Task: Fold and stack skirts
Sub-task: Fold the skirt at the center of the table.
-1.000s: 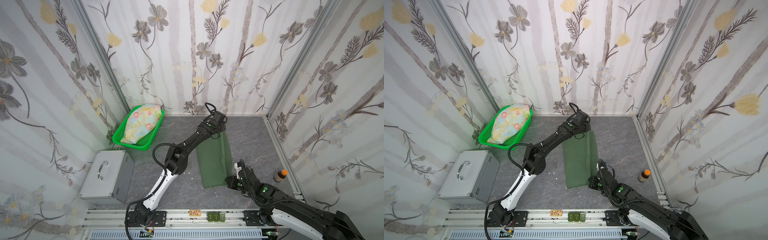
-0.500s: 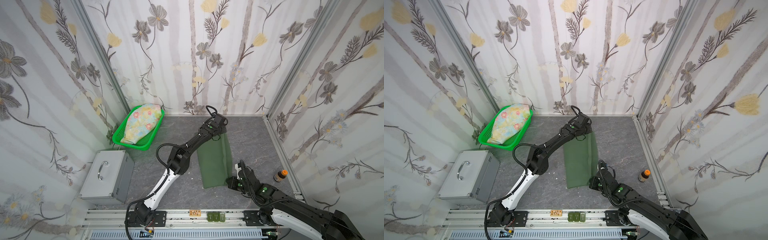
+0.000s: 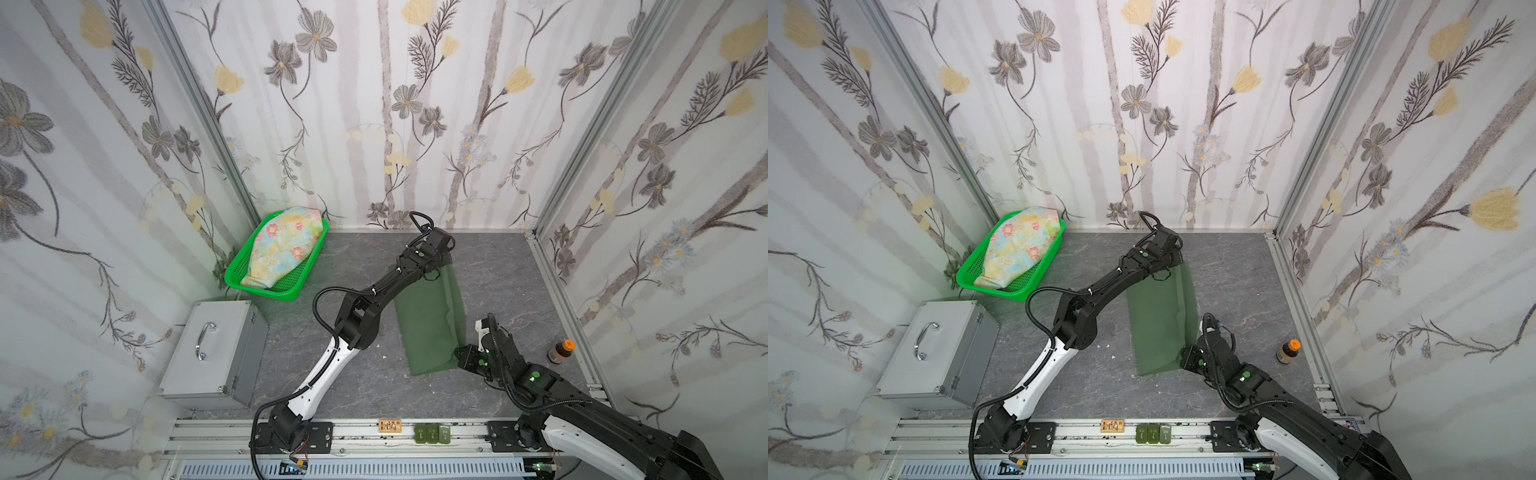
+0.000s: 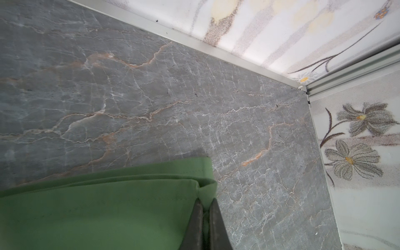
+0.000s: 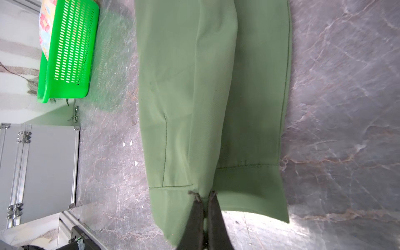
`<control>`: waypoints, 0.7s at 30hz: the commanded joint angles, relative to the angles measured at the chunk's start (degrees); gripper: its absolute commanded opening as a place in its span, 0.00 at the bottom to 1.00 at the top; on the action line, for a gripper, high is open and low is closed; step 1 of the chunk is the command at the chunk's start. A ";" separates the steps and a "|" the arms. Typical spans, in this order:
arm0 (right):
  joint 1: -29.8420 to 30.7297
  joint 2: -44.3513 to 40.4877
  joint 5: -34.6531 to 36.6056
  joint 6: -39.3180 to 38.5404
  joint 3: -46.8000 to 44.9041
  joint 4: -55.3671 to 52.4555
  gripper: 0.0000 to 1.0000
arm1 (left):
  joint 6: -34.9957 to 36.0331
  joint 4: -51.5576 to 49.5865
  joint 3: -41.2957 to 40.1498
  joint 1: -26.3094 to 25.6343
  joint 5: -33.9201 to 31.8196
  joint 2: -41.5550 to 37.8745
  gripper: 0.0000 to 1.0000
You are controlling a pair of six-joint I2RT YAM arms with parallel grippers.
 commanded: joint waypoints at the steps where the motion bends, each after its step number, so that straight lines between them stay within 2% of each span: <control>1: -1.52 0.88 0.89 -1.44 0.59 -0.14 0.03 | -0.85 0.96 0.11 0.12 -1.53 -0.51 0.00; 7: -4.90 3.44 0.12 -4.35 1.12 -0.07 0.04 | -1.68 1.01 0.14 0.07 -1.48 0.51 0.00; 9: -5.78 3.81 0.10 -5.03 1.01 -0.07 0.16 | -1.77 1.14 0.14 0.12 -1.77 0.70 0.00; 10: -6.21 3.86 0.19 -5.23 1.07 -0.11 0.33 | -1.86 1.18 0.14 0.10 -2.02 0.74 0.00; 11: -6.60 3.65 0.23 -5.19 0.93 -0.23 0.44 | -1.99 1.27 0.09 0.12 -2.22 0.94 0.00; 15: -7.18 0.93 1.03 -5.35 0.84 -1.31 0.61 | -2.34 1.58 0.21 0.20 -2.71 1.33 0.00; 21: -7.42 -4.98 1.45 -5.66 0.44 -5.69 0.68 | -3.82 2.19 0.23 0.42 -2.93 1.97 0.00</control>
